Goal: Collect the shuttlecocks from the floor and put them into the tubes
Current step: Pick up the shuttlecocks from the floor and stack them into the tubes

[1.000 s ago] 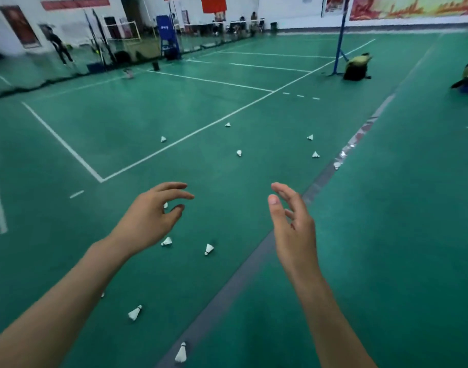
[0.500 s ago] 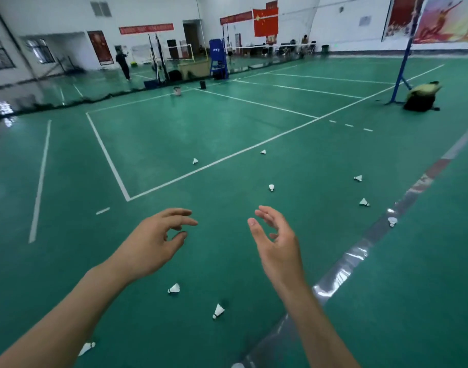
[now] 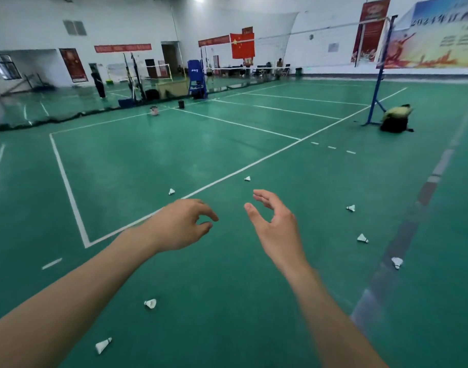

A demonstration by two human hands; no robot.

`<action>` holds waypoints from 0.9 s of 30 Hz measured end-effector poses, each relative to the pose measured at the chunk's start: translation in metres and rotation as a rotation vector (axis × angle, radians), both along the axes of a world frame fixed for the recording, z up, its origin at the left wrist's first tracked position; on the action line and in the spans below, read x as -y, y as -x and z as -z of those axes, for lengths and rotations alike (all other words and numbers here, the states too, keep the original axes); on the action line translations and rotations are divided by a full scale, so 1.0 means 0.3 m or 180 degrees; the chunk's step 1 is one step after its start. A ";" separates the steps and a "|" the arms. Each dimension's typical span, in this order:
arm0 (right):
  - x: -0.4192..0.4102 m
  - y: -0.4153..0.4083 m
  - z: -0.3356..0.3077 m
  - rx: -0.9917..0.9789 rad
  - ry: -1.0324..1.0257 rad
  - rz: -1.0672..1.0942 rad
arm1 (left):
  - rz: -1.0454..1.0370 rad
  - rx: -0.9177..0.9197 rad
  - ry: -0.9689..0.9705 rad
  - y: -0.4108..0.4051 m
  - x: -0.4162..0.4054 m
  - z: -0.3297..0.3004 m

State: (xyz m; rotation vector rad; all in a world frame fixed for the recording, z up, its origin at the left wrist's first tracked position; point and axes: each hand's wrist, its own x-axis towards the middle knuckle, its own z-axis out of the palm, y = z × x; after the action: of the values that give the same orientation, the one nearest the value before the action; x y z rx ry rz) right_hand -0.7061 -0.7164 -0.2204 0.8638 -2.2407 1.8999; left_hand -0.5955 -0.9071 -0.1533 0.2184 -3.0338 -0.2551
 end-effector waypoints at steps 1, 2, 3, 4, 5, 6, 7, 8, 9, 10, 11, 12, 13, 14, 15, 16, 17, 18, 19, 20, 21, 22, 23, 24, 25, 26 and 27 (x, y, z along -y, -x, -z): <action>0.008 0.076 0.017 0.0063 -0.0028 0.0087 | 0.0067 -0.0006 -0.0037 0.086 0.016 0.014; 0.028 0.197 0.035 0.0124 -0.0024 0.0162 | 0.0163 -0.0034 -0.0091 0.216 0.039 0.028; 0.041 0.278 0.046 0.0158 -0.0039 0.0226 | 0.0210 -0.0045 -0.0131 0.309 0.054 0.039; 0.057 0.362 0.056 0.0166 -0.0030 0.0272 | 0.0259 -0.0077 -0.0148 0.404 0.067 0.049; 0.079 0.479 0.071 0.0153 -0.0032 0.0336 | 0.0312 -0.0119 -0.0157 0.538 0.089 0.060; 0.096 0.566 0.086 0.0138 -0.0028 0.0363 | 0.0337 -0.0136 -0.0146 0.637 0.108 0.068; 0.125 0.694 0.094 0.0099 0.0016 0.0396 | 0.0370 -0.0187 -0.0120 0.772 0.137 0.071; 0.148 0.795 0.100 0.0081 0.0037 0.0415 | 0.0382 -0.0184 -0.0103 0.878 0.166 0.073; 0.172 0.893 0.099 0.0061 0.0069 0.0393 | 0.0393 -0.0151 -0.0094 0.976 0.195 0.070; 0.206 1.024 0.097 0.0052 0.0055 0.0347 | 0.0357 -0.0071 -0.0071 1.101 0.235 0.067; 0.227 1.118 0.089 0.0051 -0.0007 0.0292 | 0.0315 0.0076 -0.0027 1.196 0.267 0.058; 0.270 1.243 0.074 0.0050 -0.0076 0.0164 | 0.0235 0.0259 0.0012 1.311 0.315 0.043; 0.298 1.335 0.063 0.0046 -0.0199 0.0038 | 0.0150 0.0464 0.0044 1.397 0.352 0.032; 0.329 1.417 0.050 0.0012 -0.0294 -0.0123 | 0.0072 0.0632 0.0061 1.476 0.386 0.024; 0.381 1.530 0.031 0.0003 -0.0398 -0.0272 | -0.0023 0.0733 0.0055 1.580 0.435 0.010; 0.414 1.605 0.023 -0.0027 -0.0491 -0.0368 | -0.0081 0.0779 0.0074 1.652 0.467 0.007; 0.465 1.706 0.013 -0.0039 -0.0509 -0.0462 | -0.0125 0.0754 0.0082 1.748 0.512 0.002; 0.506 1.787 0.011 -0.0071 -0.0542 -0.0517 | -0.0157 0.0736 0.0101 1.823 0.547 0.003; 0.539 1.850 0.008 -0.0078 -0.0542 -0.0578 | -0.0161 0.0711 0.0110 1.888 0.577 0.008; 0.587 1.953 0.013 -0.0063 -0.0558 -0.0629 | -0.0170 0.0707 0.0113 1.987 0.620 0.020; 0.620 2.030 0.019 -0.0062 -0.0560 -0.0654 | -0.0172 0.0695 0.0123 2.061 0.652 0.029; 0.663 2.140 0.039 -0.0026 -0.0533 -0.0672 | -0.0146 0.0686 0.0108 2.171 0.695 0.052; 0.693 2.222 0.054 -0.0019 -0.0531 -0.0651 | -0.0119 0.0673 0.0101 2.254 0.730 0.072; 0.723 2.306 0.072 0.0008 -0.0525 -0.0650 | -0.0082 0.0691 0.0093 2.342 0.765 0.098; 0.753 2.426 0.114 0.0047 -0.0548 -0.0587 | -0.0004 0.0749 0.0089 2.476 0.808 0.146; 0.777 2.513 0.139 0.0045 -0.0575 -0.0521 | 0.0032 0.0817 0.0088 2.573 0.844 0.178; 0.802 2.646 0.185 0.0077 -0.0625 -0.0434 | 0.0114 0.0892 0.0079 2.731 0.884 0.240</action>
State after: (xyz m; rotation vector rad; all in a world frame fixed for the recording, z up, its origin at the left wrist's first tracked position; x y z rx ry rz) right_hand -1.4998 -0.9569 -0.2757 1.0503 -2.4745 1.7724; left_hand -1.4146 -1.1725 -0.2252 0.2146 -3.3188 -0.2051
